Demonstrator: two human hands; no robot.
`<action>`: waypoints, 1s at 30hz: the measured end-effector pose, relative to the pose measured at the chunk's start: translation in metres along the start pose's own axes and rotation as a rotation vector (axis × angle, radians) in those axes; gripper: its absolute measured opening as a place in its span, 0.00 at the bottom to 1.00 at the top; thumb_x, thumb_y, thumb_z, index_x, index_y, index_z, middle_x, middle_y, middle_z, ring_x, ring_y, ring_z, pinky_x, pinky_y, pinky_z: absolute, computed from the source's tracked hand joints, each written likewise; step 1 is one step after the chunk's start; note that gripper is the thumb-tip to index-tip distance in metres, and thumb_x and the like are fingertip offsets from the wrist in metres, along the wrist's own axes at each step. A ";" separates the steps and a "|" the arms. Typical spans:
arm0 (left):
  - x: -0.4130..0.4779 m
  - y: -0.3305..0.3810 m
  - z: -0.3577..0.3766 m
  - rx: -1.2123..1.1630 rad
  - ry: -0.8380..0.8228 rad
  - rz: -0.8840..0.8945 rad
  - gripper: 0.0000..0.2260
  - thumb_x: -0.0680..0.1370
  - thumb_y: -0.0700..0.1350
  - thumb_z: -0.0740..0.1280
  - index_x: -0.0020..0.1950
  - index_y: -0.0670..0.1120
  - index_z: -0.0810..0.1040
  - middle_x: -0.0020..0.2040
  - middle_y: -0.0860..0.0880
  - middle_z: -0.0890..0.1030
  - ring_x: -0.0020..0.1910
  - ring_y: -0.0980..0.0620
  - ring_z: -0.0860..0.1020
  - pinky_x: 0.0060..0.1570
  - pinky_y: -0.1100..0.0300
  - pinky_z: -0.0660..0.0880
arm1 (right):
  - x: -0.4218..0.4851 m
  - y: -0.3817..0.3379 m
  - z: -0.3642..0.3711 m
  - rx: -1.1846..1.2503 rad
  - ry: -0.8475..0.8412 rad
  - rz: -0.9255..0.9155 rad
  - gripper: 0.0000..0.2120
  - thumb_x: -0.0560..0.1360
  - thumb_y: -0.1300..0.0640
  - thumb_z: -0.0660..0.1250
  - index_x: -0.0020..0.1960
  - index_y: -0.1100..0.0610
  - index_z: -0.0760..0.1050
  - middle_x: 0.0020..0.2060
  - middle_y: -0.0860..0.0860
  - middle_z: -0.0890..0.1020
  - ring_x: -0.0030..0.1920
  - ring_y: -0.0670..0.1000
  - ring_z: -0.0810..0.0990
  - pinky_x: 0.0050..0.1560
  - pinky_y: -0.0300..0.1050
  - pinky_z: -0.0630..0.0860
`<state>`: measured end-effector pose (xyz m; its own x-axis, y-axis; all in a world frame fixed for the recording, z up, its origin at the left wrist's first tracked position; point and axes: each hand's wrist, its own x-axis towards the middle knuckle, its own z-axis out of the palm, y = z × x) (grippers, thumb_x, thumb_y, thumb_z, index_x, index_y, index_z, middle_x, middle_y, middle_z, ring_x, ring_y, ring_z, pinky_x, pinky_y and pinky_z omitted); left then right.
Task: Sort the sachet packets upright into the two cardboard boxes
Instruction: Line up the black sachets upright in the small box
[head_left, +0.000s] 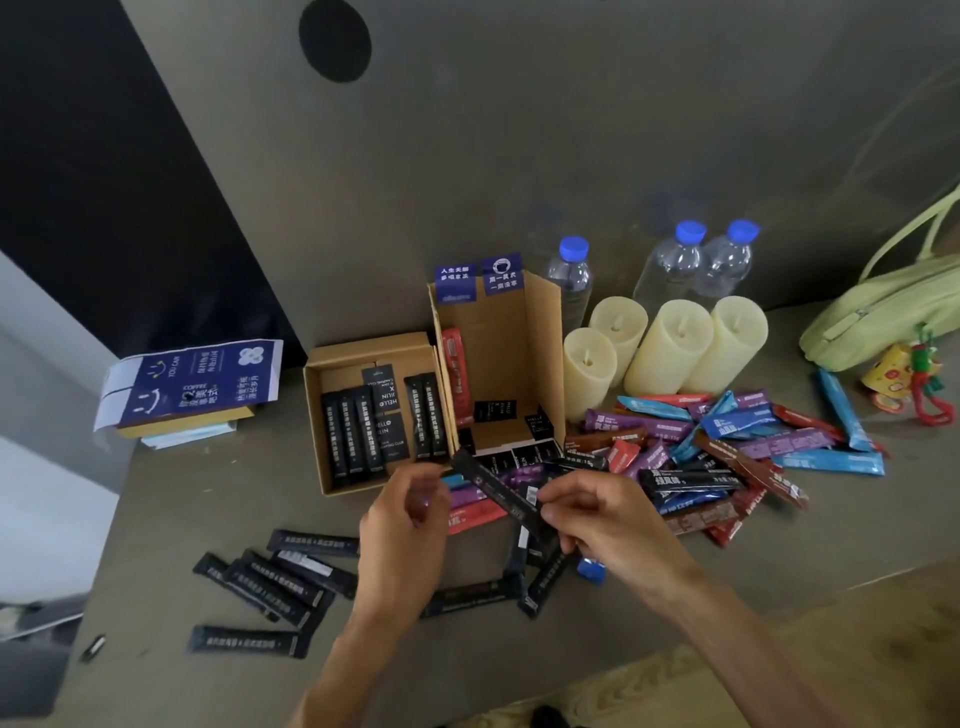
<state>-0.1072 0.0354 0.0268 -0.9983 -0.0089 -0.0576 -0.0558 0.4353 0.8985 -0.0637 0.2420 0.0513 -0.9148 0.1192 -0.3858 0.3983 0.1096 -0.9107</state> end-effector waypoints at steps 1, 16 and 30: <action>0.002 0.000 -0.003 -0.073 -0.020 -0.040 0.08 0.79 0.42 0.68 0.52 0.56 0.80 0.43 0.56 0.83 0.39 0.58 0.79 0.39 0.65 0.75 | 0.001 -0.001 0.001 0.002 -0.003 -0.007 0.05 0.76 0.66 0.71 0.48 0.58 0.83 0.35 0.50 0.84 0.31 0.48 0.79 0.30 0.35 0.70; 0.011 0.002 -0.032 -0.458 -0.098 -0.063 0.03 0.79 0.37 0.67 0.50 0.42 0.81 0.37 0.45 0.81 0.35 0.54 0.78 0.36 0.64 0.75 | 0.007 -0.020 0.022 0.013 -0.152 0.039 0.13 0.80 0.50 0.66 0.52 0.61 0.81 0.41 0.57 0.85 0.33 0.51 0.79 0.28 0.41 0.64; 0.010 -0.001 -0.057 -0.478 -0.159 -0.011 0.07 0.77 0.31 0.67 0.52 0.39 0.79 0.43 0.42 0.84 0.43 0.52 0.83 0.46 0.60 0.81 | 0.026 -0.042 0.033 0.079 -0.013 -0.127 0.11 0.76 0.68 0.69 0.55 0.57 0.81 0.37 0.54 0.85 0.38 0.53 0.81 0.43 0.45 0.78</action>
<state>-0.1186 -0.0167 0.0498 -0.9848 0.1419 -0.1007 -0.1053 -0.0256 0.9941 -0.1064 0.2078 0.0742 -0.9587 0.0960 -0.2678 0.2730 0.0453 -0.9609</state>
